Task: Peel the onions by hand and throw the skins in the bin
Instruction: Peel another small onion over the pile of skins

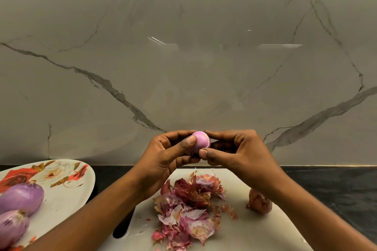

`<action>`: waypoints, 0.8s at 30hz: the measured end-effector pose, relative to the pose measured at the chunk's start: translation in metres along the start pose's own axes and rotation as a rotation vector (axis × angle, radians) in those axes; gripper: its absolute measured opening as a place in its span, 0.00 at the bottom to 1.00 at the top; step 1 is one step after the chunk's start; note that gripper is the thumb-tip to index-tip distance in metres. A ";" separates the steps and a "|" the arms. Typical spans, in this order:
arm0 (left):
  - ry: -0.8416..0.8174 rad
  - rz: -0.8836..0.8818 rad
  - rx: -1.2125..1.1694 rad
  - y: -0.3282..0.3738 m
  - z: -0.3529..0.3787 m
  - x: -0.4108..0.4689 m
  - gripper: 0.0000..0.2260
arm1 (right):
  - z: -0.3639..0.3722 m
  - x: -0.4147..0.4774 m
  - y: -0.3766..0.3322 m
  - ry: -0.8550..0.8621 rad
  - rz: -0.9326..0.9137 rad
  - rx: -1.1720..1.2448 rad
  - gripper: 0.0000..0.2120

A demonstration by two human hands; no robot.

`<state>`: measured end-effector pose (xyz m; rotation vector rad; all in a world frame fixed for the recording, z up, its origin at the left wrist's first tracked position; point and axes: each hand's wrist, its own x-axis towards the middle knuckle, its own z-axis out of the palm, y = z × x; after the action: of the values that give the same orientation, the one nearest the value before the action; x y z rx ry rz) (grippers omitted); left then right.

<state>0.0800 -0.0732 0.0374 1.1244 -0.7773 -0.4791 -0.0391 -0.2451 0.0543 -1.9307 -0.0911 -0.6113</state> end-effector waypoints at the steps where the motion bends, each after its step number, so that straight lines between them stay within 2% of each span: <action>1: -0.005 -0.002 0.000 0.001 0.000 0.000 0.17 | 0.000 0.000 -0.001 -0.008 -0.003 -0.004 0.19; 8: 0.012 -0.006 0.117 -0.001 0.005 -0.003 0.19 | 0.002 -0.002 0.004 0.040 -0.053 -0.151 0.16; 12: 0.015 0.000 0.082 0.002 0.005 -0.004 0.18 | 0.002 -0.002 0.007 0.076 -0.142 -0.255 0.15; 17: -0.044 -0.042 0.127 0.001 0.001 -0.004 0.17 | -0.003 0.000 0.017 0.117 -0.203 -0.387 0.13; 22: -0.103 -0.073 -0.010 0.000 -0.001 -0.002 0.16 | -0.002 0.004 0.016 0.183 -0.047 -0.162 0.13; 24: -0.115 -0.097 -0.095 0.001 -0.001 -0.001 0.17 | -0.002 0.006 0.017 0.171 0.039 -0.153 0.12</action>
<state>0.0801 -0.0717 0.0376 1.0559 -0.7937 -0.6601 -0.0290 -0.2561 0.0434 -2.0126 0.1045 -0.7731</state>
